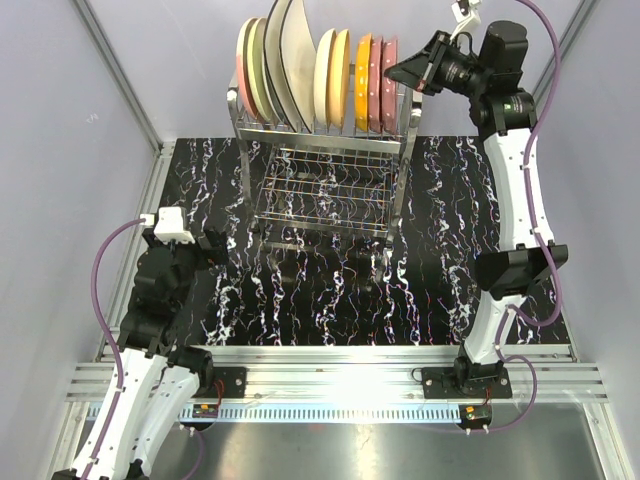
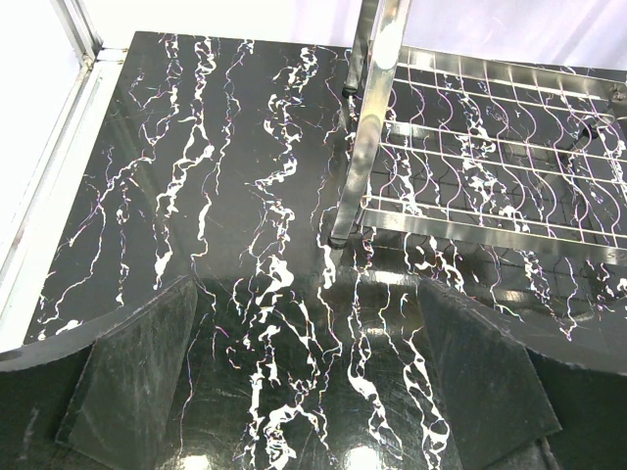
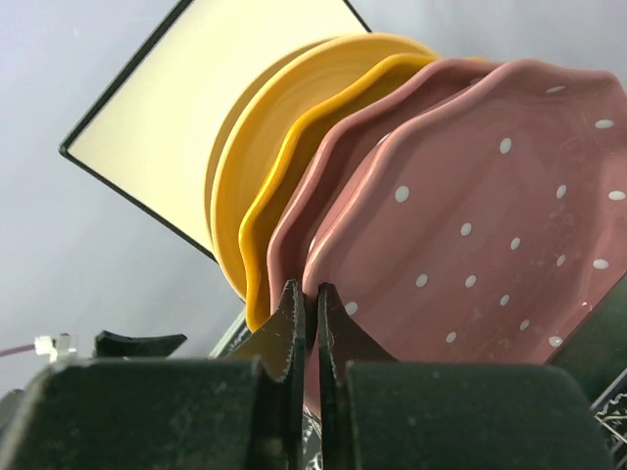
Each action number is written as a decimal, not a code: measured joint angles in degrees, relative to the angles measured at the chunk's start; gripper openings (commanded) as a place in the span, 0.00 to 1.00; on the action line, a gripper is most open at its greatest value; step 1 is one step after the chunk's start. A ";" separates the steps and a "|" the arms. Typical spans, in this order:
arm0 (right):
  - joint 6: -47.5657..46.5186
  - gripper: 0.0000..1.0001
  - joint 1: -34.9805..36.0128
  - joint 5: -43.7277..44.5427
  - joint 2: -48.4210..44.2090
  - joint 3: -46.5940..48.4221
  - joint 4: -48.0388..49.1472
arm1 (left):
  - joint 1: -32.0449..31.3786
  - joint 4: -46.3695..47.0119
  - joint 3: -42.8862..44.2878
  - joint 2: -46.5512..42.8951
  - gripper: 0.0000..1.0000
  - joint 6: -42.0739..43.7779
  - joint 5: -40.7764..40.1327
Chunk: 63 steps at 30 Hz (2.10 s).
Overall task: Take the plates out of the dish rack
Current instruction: Grab a plate with the right arm
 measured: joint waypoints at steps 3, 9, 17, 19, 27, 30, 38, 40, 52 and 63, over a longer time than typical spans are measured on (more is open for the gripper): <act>3.34 0.00 -0.81 -0.90 0.37 0.00 1.62 | 0.00 0.00 0.00 0.00 0.99 0.02 0.00; 11.72 0.00 -3.48 -3.61 1.40 -0.02 6.58 | 0.00 0.00 0.00 0.00 0.99 0.02 0.00; 23.26 0.00 -5.81 -7.10 2.54 -2.12 15.69 | 0.00 0.00 0.00 0.22 0.99 0.02 0.00; 25.05 0.00 -5.99 -7.45 2.80 -2.21 17.09 | 0.00 -0.04 0.00 0.46 0.99 0.02 0.00; 30.47 0.00 -6.32 -11.58 2.99 -2.19 24.63 | 0.00 -0.04 0.00 0.70 0.99 0.02 0.02; 31.32 0.00 -6.45 -12.00 2.99 -2.19 25.31 | 0.00 -0.04 0.00 0.70 0.99 0.02 0.02; 32.11 0.00 -6.84 -12.66 2.99 -2.19 25.86 | 0.00 -0.04 0.00 0.70 0.99 0.02 0.02; 32.06 0.00 -7.19 -13.00 2.99 -2.14 25.83 | 0.00 -0.04 0.00 0.70 0.99 0.04 0.04; 31.74 0.00 -7.74 -14.05 2.75 -1.70 25.18 | 0.00 -0.04 0.00 0.70 0.99 0.02 0.09; 31.34 0.00 -8.66 -14.45 -0.28 -1.70 23.67 | 0.00 -0.04 0.00 0.70 0.99 0.04 0.13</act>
